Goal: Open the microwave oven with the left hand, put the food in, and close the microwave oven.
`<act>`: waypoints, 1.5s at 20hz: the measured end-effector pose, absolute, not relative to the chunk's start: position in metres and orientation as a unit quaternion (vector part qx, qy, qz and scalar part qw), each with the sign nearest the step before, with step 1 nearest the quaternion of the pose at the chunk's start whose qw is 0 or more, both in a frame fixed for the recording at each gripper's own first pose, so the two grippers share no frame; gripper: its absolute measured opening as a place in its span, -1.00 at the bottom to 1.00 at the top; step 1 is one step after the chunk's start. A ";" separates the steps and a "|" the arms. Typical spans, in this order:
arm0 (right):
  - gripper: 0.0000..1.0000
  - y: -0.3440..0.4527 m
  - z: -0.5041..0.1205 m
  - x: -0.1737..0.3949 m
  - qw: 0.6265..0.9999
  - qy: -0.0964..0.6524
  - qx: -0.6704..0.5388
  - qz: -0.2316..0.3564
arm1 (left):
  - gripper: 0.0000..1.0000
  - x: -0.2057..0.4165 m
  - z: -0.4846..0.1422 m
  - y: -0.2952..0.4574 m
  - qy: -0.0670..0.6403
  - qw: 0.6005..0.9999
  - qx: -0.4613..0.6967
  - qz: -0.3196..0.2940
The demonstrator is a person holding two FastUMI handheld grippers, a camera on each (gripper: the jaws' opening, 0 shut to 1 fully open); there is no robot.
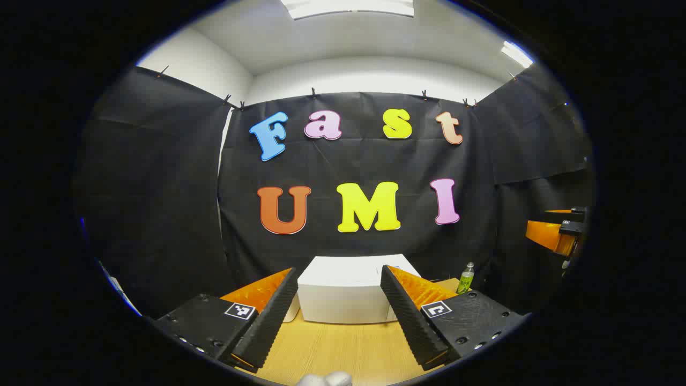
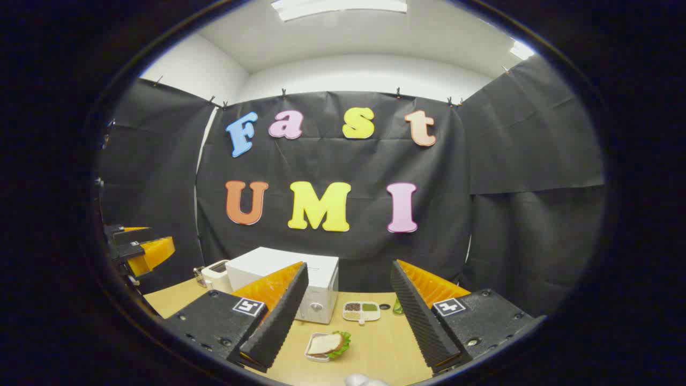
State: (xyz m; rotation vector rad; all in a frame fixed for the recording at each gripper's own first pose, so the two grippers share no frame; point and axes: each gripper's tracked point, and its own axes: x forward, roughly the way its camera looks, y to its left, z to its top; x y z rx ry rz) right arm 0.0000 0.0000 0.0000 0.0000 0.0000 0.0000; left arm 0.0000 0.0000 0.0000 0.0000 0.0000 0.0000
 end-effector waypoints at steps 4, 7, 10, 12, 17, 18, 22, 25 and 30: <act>0.99 -0.004 0.000 -0.001 1.000 -0.002 -0.001 -0.006 | 0.92 -0.001 0.002 -0.002 -0.002 1.000 0.005 -0.005; 0.99 -0.007 -0.002 0.001 1.000 -0.001 -0.004 -0.008 | 0.92 0.001 0.002 -0.004 -0.002 1.000 0.005 -0.007; 0.98 -0.008 -0.002 0.001 1.000 0.000 0.000 -0.009 | 0.92 0.003 0.003 -0.004 -0.003 1.000 0.007 -0.008; 0.99 -0.007 -0.002 0.003 1.000 0.000 -0.002 -0.008 | 0.92 0.004 0.004 -0.003 -0.003 1.000 0.008 -0.008; 0.98 -0.005 -0.005 0.006 1.000 -0.001 -0.001 -0.007 | 0.92 0.010 0.001 0.000 0.000 1.000 0.007 -0.006; 0.99 -0.006 -0.006 0.007 1.000 0.001 0.000 -0.007 | 0.92 0.012 0.000 0.002 0.000 1.000 0.007 -0.005; 0.99 -0.009 -0.004 0.012 1.000 -0.002 0.002 -0.007 | 0.92 0.023 -0.009 0.001 -0.007 1.000 0.012 -0.002; 0.99 -0.012 0.001 0.015 1.000 -0.006 0.004 -0.007 | 0.92 0.044 -0.030 -0.014 -0.015 1.000 0.012 -0.012; 0.99 -0.027 0.008 0.021 1.000 0.001 -0.006 -0.017 | 0.93 0.102 -0.115 -0.064 0.009 0.999 0.014 -0.043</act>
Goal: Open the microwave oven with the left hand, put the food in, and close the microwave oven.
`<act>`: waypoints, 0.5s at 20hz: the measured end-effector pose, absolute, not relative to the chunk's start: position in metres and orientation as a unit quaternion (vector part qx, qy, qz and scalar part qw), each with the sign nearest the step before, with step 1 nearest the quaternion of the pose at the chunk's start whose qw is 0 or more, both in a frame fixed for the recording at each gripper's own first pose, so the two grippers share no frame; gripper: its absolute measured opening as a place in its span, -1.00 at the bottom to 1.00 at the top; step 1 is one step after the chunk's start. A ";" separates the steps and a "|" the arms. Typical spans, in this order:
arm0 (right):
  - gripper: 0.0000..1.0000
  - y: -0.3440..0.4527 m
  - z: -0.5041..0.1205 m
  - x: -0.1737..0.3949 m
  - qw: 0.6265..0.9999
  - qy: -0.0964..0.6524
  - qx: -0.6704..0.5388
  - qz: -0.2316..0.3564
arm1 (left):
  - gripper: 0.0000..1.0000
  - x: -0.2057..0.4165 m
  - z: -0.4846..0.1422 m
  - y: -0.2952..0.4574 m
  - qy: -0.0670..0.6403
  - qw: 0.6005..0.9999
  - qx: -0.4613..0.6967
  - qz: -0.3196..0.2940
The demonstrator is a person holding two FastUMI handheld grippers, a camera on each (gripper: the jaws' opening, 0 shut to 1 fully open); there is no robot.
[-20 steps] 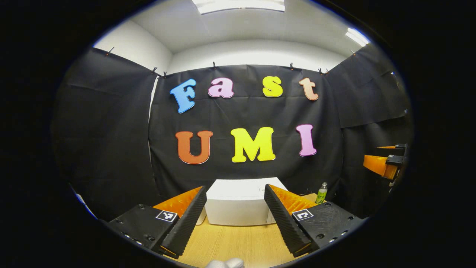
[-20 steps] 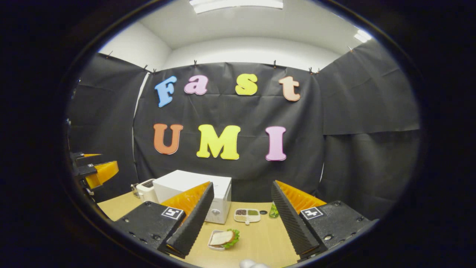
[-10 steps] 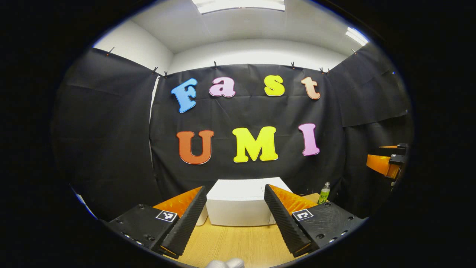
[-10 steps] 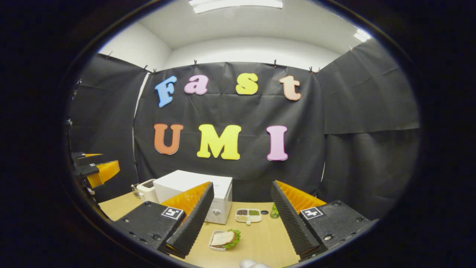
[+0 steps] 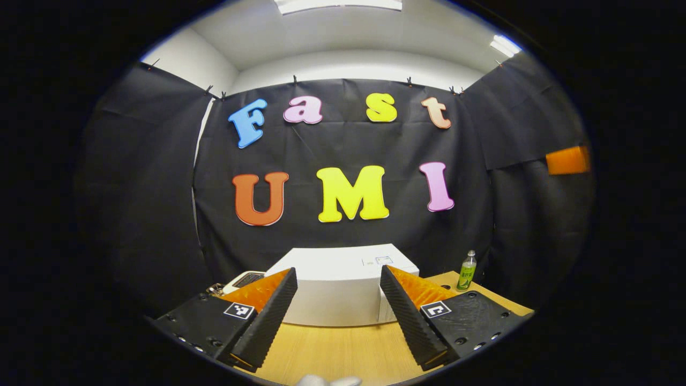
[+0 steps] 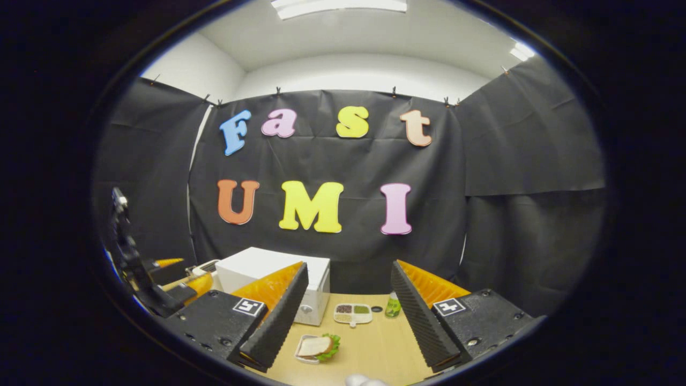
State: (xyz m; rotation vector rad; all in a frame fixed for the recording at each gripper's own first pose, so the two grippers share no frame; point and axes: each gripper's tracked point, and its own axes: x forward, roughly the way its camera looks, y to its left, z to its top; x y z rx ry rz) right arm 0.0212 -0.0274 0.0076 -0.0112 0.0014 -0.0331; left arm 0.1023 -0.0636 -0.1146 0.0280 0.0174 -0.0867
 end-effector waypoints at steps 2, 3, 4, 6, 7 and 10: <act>0.99 -0.035 0.012 0.023 1.000 0.002 -0.016 -0.024 | 0.92 0.130 -0.153 -0.087 0.016 0.998 0.023 -0.054; 0.99 -0.040 0.013 0.024 0.999 0.002 -0.023 -0.028 | 0.92 0.143 -0.173 -0.100 0.024 0.998 0.022 -0.061; 0.98 -0.044 0.014 0.025 0.999 0.003 -0.031 -0.032 | 0.92 0.155 -0.192 -0.112 0.033 0.997 0.016 -0.066; 0.98 -0.052 0.011 0.026 0.998 0.011 -0.044 -0.041 | 0.92 0.185 -0.226 -0.127 0.051 0.996 0.004 -0.069; 0.98 -0.056 0.009 0.028 0.998 0.016 -0.045 -0.046 | 0.92 0.199 -0.240 -0.135 0.060 0.996 -0.003 -0.068; 0.98 -0.063 0.004 0.032 0.997 0.028 -0.047 -0.056 | 0.92 0.243 -0.269 -0.151 0.067 0.996 -0.011 -0.064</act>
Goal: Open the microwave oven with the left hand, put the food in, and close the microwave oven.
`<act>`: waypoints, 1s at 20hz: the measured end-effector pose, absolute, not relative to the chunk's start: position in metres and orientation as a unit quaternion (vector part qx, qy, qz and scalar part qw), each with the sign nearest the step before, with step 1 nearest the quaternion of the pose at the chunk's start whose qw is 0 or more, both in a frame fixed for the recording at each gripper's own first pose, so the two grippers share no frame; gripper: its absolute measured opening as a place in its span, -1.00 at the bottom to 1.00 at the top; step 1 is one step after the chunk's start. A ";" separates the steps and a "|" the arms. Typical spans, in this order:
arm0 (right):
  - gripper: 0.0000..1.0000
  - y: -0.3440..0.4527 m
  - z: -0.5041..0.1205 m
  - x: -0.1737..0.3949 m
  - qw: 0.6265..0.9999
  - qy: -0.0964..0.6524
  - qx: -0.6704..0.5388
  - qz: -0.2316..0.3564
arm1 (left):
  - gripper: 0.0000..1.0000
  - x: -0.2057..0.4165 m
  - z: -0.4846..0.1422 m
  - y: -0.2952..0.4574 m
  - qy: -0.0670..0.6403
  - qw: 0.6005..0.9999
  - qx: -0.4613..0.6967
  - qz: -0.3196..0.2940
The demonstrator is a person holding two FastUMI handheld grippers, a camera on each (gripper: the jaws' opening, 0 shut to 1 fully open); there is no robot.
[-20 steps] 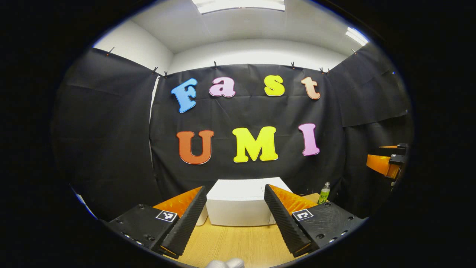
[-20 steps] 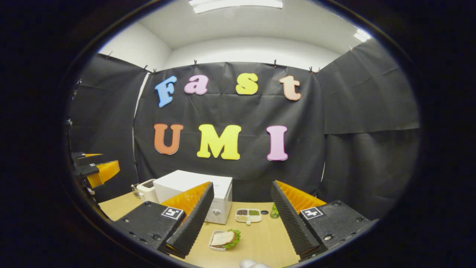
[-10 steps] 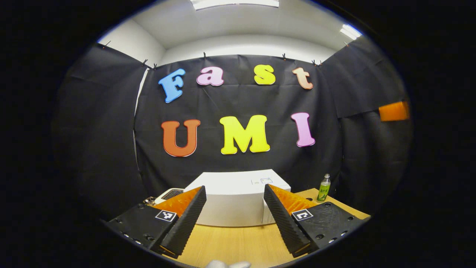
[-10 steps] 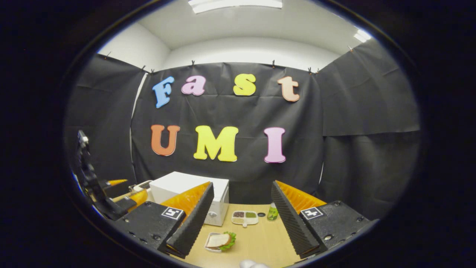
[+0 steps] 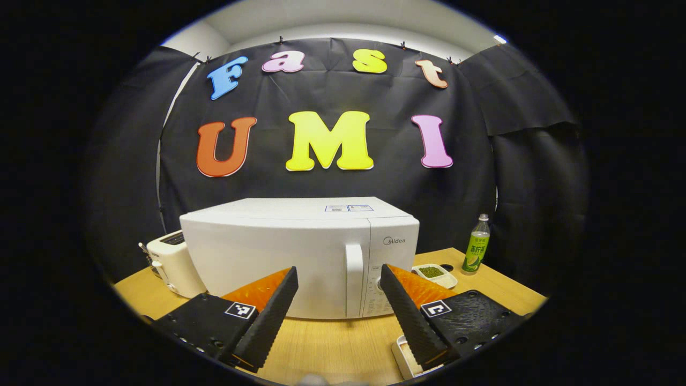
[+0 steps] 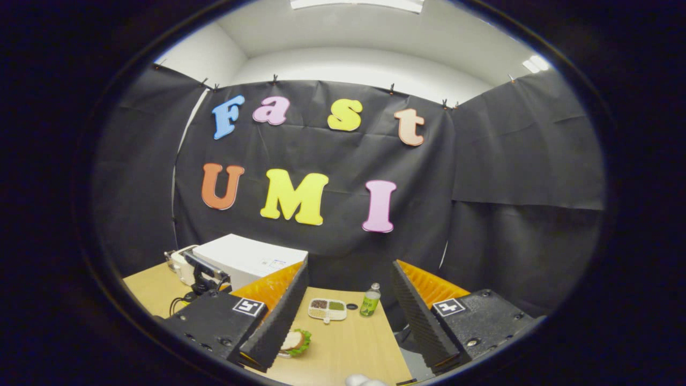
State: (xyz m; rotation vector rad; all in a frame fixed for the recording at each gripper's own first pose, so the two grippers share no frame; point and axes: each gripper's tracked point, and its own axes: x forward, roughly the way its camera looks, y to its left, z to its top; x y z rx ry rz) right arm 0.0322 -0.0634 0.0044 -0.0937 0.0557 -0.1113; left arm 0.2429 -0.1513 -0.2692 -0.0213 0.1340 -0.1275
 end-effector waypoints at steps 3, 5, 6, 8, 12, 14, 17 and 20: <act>0.98 -0.069 0.001 0.037 0.996 0.038 -0.051 -0.065 | 0.71 0.276 -0.293 -0.157 0.076 0.996 -0.009 -0.055; 0.98 -0.070 0.002 0.040 0.995 0.043 -0.063 -0.066 | 0.39 0.288 -0.303 -0.160 0.083 0.995 -0.014 -0.053; 0.84 -0.070 0.004 0.041 0.995 0.042 -0.069 -0.064 | 0.49 0.293 -0.307 -0.161 0.087 0.995 -0.012 -0.053; 0.90 -0.071 0.006 0.042 0.994 0.041 -0.079 -0.062 | 0.45 0.297 -0.311 -0.167 0.093 0.993 -0.015 -0.067; 0.93 -0.067 0.003 0.050 0.995 0.045 -0.067 -0.053 | -0.22 0.297 -0.307 -0.178 0.088 0.992 -0.013 -0.093; 0.93 -0.067 -0.001 0.050 0.995 0.050 -0.064 -0.050 | -0.49 0.299 -0.309 -0.176 0.088 0.992 0.001 -0.089; 1.00 -0.067 -0.003 0.051 0.995 0.057 -0.063 -0.047 | -0.72 0.296 -0.309 -0.177 0.091 0.992 -0.025 -0.087; 0.93 -0.068 -0.003 0.050 0.995 0.057 -0.066 -0.044 | -0.93 0.296 -0.309 -0.177 0.093 0.991 -0.024 -0.089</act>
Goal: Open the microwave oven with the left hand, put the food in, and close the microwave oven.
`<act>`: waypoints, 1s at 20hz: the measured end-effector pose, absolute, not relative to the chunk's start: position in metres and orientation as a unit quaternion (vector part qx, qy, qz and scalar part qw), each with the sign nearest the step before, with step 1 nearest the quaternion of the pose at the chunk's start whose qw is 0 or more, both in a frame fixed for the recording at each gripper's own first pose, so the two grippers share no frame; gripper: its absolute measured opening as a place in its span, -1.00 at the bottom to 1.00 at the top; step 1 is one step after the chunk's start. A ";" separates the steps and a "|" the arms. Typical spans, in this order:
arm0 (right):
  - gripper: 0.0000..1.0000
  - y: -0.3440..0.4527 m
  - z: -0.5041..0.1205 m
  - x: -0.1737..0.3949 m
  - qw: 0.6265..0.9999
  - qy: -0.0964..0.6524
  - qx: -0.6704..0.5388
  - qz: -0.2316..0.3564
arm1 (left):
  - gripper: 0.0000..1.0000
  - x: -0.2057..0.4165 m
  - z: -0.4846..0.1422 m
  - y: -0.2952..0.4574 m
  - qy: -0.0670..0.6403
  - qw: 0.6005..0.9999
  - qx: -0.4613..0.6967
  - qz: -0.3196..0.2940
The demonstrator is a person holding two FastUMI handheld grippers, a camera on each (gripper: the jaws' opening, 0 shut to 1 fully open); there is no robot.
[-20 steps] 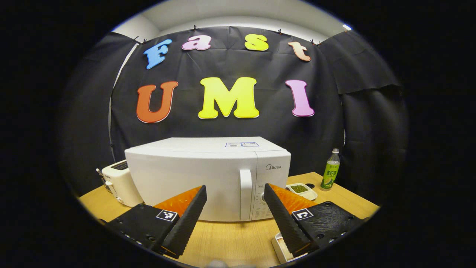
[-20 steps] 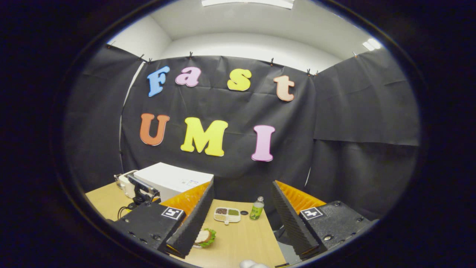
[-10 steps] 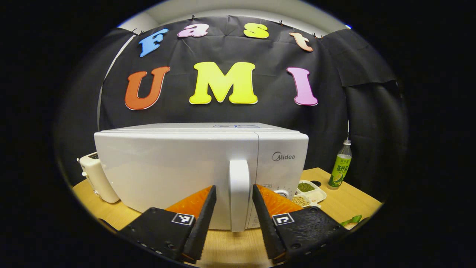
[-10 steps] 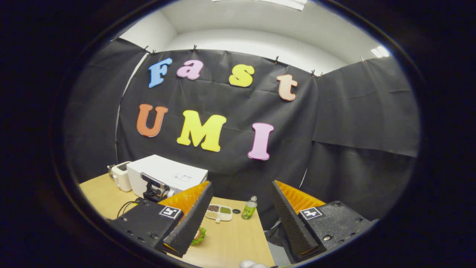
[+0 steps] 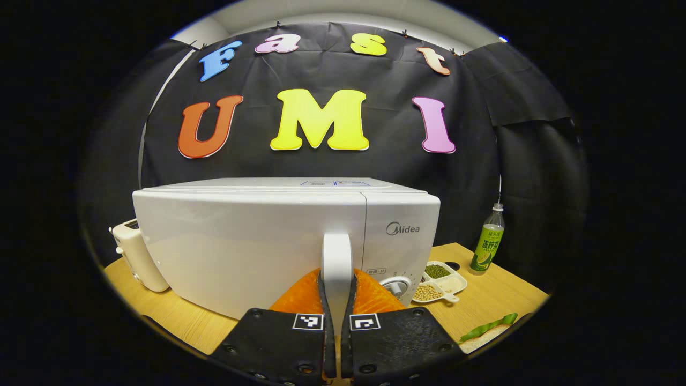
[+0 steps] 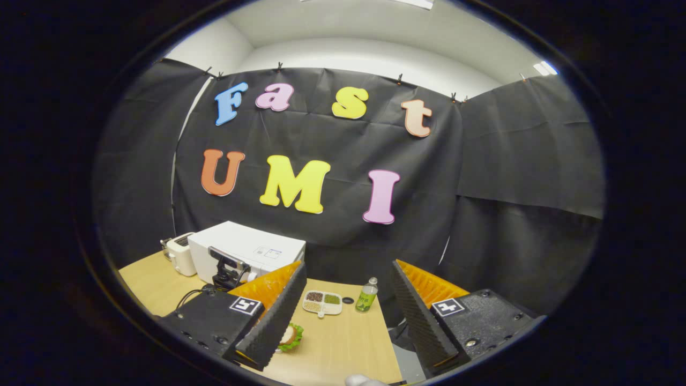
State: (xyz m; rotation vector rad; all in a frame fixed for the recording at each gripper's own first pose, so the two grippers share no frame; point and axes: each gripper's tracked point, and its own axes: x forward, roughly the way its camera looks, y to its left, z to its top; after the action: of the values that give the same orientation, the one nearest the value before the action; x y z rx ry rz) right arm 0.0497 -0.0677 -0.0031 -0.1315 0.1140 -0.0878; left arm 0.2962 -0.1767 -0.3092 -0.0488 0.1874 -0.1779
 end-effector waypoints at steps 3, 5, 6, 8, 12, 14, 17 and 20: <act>0.93 -0.063 -0.003 0.049 0.996 0.055 -0.064 -0.035 | -0.92 0.284 -0.311 -0.175 0.104 0.989 -0.040 -0.100; 0.93 -0.058 -0.002 0.050 0.996 0.054 -0.062 -0.027 | -0.93 0.262 -0.305 -0.168 0.080 0.991 -0.026 -0.107; 0.93 -0.055 -0.003 0.051 0.996 0.053 -0.064 -0.022 | -0.93 0.249 -0.303 -0.162 0.075 0.991 -0.024 -0.108; 0.93 -0.050 0.000 0.052 0.996 0.046 -0.073 -0.014 | -0.93 0.227 -0.306 -0.153 0.085 0.990 -0.032 -0.110; 0.93 -0.036 0.000 0.046 0.997 0.039 -0.071 0.003 | -0.56 0.194 -0.306 -0.123 0.098 0.991 -0.019 -0.091; 1.00 -0.031 -0.002 0.042 0.997 0.040 -0.068 0.011 | -0.16 0.185 -0.302 -0.100 0.100 0.993 -0.013 -0.067; 1.00 -0.025 -0.003 0.036 0.997 0.040 -0.060 0.019 | 0.94 0.172 -0.299 -0.083 0.107 0.992 -0.014 -0.061; 0.93 -0.015 -0.008 0.030 0.997 0.042 -0.057 0.027 | 0.96 0.154 -0.294 -0.066 0.104 0.993 0.003 -0.053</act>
State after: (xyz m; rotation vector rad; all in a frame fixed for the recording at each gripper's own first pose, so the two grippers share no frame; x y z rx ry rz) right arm 0.0301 -0.0153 -0.0078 -0.1140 0.0835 0.0534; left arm 0.1539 -0.0664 -0.2939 0.0067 0.2094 -0.1069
